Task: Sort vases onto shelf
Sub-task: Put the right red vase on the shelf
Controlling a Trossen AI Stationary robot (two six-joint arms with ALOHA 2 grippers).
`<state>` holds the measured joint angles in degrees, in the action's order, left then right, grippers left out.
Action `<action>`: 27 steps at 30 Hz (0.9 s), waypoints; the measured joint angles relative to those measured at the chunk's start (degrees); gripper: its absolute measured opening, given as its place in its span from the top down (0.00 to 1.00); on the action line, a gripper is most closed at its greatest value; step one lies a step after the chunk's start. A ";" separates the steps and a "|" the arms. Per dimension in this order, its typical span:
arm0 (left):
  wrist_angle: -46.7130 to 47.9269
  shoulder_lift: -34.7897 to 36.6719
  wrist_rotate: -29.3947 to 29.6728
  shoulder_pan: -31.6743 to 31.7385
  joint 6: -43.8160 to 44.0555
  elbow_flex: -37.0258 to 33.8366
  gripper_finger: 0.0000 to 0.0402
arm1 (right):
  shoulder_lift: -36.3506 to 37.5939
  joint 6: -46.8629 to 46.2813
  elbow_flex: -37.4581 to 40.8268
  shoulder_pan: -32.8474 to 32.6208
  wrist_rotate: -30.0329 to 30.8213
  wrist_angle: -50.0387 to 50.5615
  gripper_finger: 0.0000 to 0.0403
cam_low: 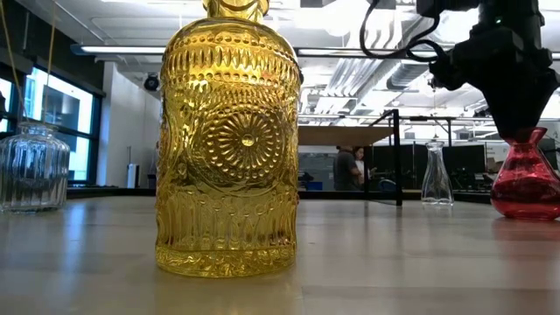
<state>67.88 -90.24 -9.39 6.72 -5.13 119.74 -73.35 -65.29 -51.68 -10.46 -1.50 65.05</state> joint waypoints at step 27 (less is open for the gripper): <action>0.02 0.00 0.00 -0.02 0.00 0.00 0.86 | -2.57 3.66 -0.22 0.08 0.31 2.35 0.96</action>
<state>67.90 -90.24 -9.39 6.70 -5.13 119.74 -75.92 -61.64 -51.90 -10.38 -1.19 67.40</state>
